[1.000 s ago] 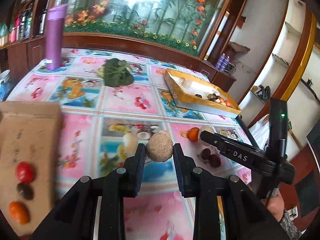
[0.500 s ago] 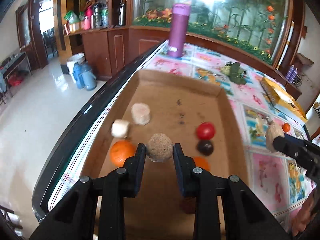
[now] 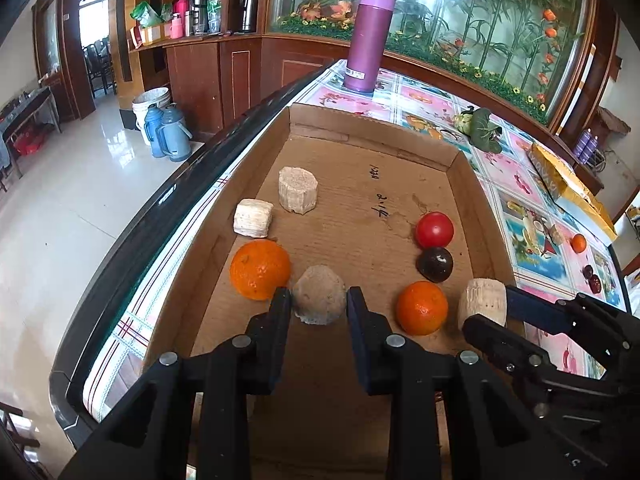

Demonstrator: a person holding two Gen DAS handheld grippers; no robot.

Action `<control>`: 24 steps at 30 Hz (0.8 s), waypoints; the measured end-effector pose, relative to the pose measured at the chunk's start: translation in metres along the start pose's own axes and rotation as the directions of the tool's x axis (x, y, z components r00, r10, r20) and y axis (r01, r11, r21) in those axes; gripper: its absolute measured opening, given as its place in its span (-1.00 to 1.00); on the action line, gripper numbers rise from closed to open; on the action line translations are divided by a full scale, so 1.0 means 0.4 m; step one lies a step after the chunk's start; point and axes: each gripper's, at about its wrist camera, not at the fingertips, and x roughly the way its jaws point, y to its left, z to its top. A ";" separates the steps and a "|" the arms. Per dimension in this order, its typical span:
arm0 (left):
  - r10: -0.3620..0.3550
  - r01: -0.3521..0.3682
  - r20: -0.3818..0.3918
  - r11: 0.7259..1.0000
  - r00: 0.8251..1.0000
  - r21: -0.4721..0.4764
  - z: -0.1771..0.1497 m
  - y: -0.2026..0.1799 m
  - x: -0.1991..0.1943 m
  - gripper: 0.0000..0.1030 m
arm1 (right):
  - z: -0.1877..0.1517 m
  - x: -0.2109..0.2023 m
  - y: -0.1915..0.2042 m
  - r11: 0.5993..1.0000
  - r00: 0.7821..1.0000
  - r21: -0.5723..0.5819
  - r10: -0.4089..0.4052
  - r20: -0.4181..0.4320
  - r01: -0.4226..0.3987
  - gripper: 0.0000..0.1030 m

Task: Organize fruits
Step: 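Carry both cakes into the cardboard box and open both grippers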

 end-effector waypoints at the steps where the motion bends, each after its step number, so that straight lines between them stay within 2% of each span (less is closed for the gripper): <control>1: -0.006 0.006 0.004 1.000 1.000 -0.008 0.000 0.004 -0.005 -0.44 | 0.000 0.002 0.004 1.000 1.000 -0.006 -0.007 0.000 0.007 -0.17; 10: -0.027 0.029 0.055 0.999 0.998 -0.035 0.008 0.009 -0.050 -0.11 | 0.000 0.013 0.014 0.999 0.999 -0.031 -0.035 0.005 0.035 -0.17; 13: -0.035 0.038 0.068 0.998 0.997 -0.045 0.008 0.012 -0.067 -0.06 | -0.001 0.012 0.014 0.999 0.999 -0.027 -0.034 0.006 0.034 -0.17; 14: -0.037 0.040 0.073 0.998 0.997 -0.049 0.009 0.014 -0.072 -0.05 | -0.001 0.009 0.016 0.999 0.999 -0.026 -0.035 0.007 0.035 -0.15; 18: -0.049 0.056 0.091 0.996 0.995 -0.072 0.010 0.021 -0.098 0.03 | -0.001 -0.015 0.018 0.999 0.998 -0.025 -0.044 0.035 0.045 0.16; 24: -0.048 0.053 0.114 0.998 0.992 -0.040 0.005 -0.008 -0.138 0.18 | -0.005 -0.067 -0.002 0.999 0.996 0.008 -0.054 0.074 0.053 0.26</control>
